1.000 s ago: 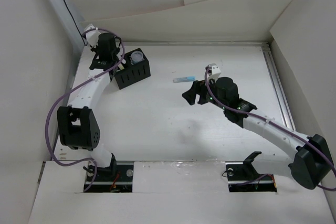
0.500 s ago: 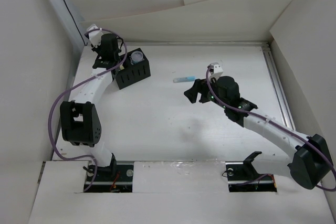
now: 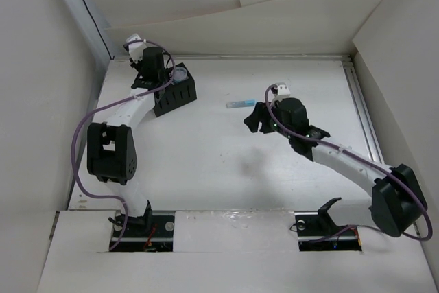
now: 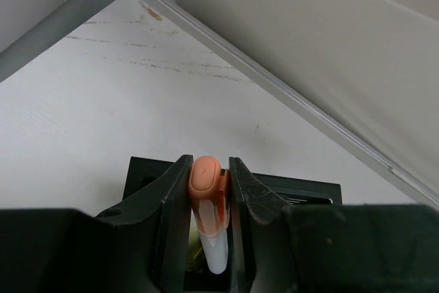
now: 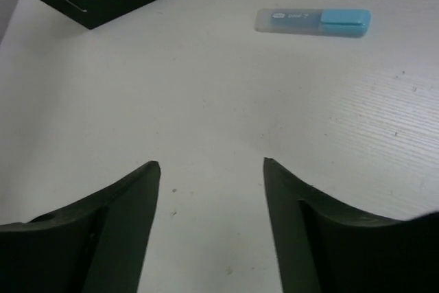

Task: Sort the stationery into containers
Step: Place the pen in the storage box, then pick up the pen from the center of the board, then place the pen in the storage box.

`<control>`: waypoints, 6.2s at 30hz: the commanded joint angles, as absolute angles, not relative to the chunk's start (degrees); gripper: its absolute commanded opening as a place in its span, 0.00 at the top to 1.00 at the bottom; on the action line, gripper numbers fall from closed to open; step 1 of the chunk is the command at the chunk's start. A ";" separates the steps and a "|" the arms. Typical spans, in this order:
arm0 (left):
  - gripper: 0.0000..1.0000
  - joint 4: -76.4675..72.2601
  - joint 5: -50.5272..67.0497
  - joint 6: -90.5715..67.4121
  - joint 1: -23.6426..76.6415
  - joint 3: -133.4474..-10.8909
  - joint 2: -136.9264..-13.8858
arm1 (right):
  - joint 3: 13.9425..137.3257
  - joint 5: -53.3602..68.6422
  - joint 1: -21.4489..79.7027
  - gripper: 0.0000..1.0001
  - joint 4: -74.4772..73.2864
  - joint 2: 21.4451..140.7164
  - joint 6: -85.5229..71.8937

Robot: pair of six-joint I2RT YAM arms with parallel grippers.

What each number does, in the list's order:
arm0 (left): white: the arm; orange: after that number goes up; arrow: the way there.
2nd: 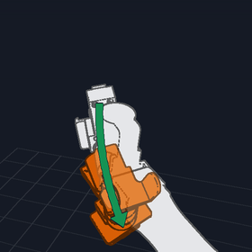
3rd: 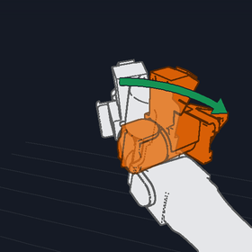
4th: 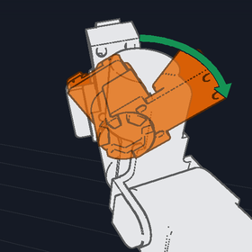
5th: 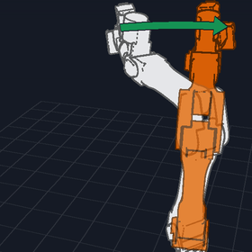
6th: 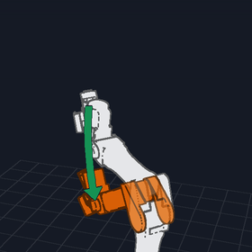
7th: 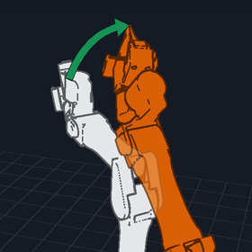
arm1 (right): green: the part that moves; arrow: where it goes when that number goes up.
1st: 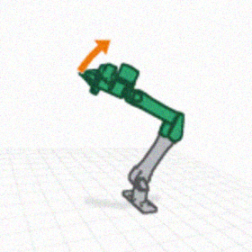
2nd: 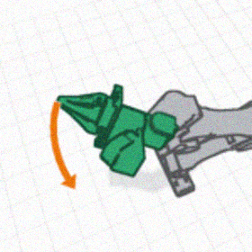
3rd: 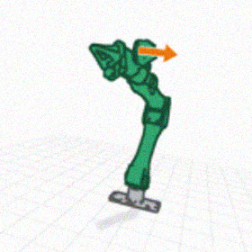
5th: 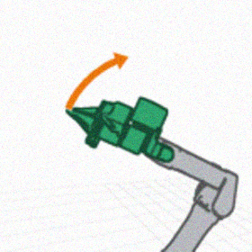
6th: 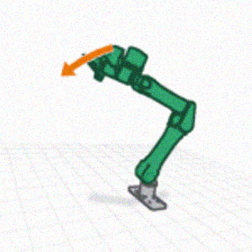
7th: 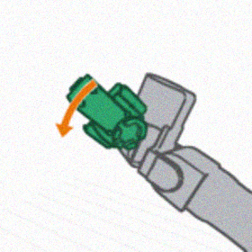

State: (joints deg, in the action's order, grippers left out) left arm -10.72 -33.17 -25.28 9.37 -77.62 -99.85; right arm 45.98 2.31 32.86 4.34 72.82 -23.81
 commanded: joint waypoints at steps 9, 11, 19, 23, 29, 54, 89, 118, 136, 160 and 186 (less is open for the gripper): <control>0.51 -15.29 -32.09 -26.71 9.40 -73.39 -94.23 | 53.43 -5.88 27.16 0.69 5.54 86.74 -30.94; 0.51 -15.82 -30.85 -27.33 9.40 -72.86 -92.99 | 56.15 -6.50 27.16 0.55 4.93 90.68 -30.94; 0.47 -19.15 -23.66 -33.92 9.40 -67.95 -82.82 | 65.64 -7.82 25.49 0.13 2.29 104.49 -31.55; 0.47 -23.81 -20.74 -37.88 12.20 -61.18 -77.09 | 69.43 -7.29 25.49 0.11 0.88 109.15 -32.08; 0.47 -29.61 -22.50 -39.02 22.58 -49.24 -70.68 | 76.72 -8.52 25.49 0.17 -2.01 115.04 -32.61; 0.46 -33.49 -9.23 -41.57 26.81 -27.52 -56.26 | 108.54 -25.56 34.26 0.27 -24.60 134.73 -28.75; 0.50 -26.19 7.10 -43.68 26.81 -35.15 -65.47 | 52.13 -5.74 42.80 0.80 1.22 84.74 -17.50; 0.71 -29.35 21.70 -46.67 26.81 -42.54 -82.88 | 49.22 4.22 47.55 0.80 6.24 78.84 -16.35; 1.00 -27.08 16.88 -47.73 26.81 -43.49 -79.89 | 48.08 1.58 47.55 0.17 6.77 75.16 -16.35; 1.00 -2.66 -24.07 -35.87 10.37 -77.24 -87.35 | 43.86 -1.23 43.77 0.39 7.29 68.12 -18.63; 1.00 -3.95 -41.31 -22.85 9.84 -85.35 -101.78 | 43.33 -0.70 43.24 0.30 8.34 68.12 -18.63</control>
